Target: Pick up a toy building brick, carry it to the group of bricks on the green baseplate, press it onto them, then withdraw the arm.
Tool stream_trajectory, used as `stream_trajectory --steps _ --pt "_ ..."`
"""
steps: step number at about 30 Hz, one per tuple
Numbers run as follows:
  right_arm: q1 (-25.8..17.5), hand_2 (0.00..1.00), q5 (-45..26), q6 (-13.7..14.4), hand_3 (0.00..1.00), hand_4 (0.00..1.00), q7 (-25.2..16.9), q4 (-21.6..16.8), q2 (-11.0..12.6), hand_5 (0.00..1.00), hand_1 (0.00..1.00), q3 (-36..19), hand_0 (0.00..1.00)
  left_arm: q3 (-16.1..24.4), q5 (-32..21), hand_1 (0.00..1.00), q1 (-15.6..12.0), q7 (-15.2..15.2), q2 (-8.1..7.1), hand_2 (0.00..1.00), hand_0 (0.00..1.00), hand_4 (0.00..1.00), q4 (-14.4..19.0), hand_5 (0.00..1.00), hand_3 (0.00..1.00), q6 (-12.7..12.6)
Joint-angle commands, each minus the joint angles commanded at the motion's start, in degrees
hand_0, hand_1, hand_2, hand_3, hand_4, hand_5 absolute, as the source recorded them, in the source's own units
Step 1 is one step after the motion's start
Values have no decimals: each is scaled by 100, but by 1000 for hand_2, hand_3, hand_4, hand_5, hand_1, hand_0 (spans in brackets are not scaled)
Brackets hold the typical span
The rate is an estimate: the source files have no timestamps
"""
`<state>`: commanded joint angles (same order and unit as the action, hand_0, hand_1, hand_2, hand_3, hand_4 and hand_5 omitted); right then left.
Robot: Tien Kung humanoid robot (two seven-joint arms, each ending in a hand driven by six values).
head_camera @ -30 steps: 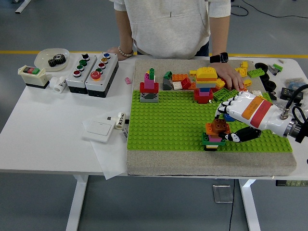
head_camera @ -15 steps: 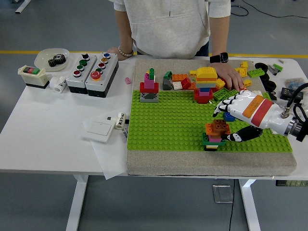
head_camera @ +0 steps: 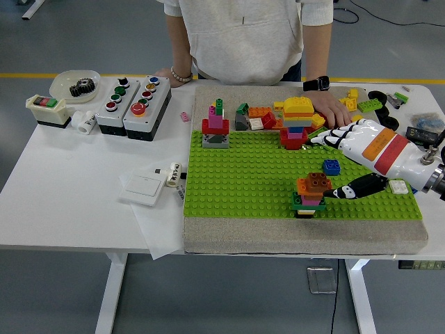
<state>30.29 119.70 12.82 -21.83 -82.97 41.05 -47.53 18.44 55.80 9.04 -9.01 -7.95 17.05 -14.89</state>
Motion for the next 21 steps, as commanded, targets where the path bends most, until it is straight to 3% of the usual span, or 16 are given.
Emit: stream_trajectory --steps 7,8,13,14,21 --pt "-504 814 -240 68 888 998 118 -595 78 543 593 -439 420 3 -1 597 -8 2 11 738 677 753 -3 645 652 -8" --pt "-570 776 -269 111 799 936 127 -662 78 515 644 -477 599 5 2 601 -11 1 12 738 678 752 -3 644 654 -9" --pt "-974 776 -386 402 799 936 80 -977 52 515 644 -663 599 22 37 601 -22 -8 13 738 678 752 -3 644 654 -6" --pt "-1016 739 -394 432 655 900 67 -1007 51 534 644 -679 635 25 44 601 -23 -10 14 740 678 753 -3 646 654 -5" --pt "-1182 729 -315 508 623 883 25 -1141 67 543 647 -660 675 59 112 601 -40 -32 18 741 679 753 -1 646 654 9"
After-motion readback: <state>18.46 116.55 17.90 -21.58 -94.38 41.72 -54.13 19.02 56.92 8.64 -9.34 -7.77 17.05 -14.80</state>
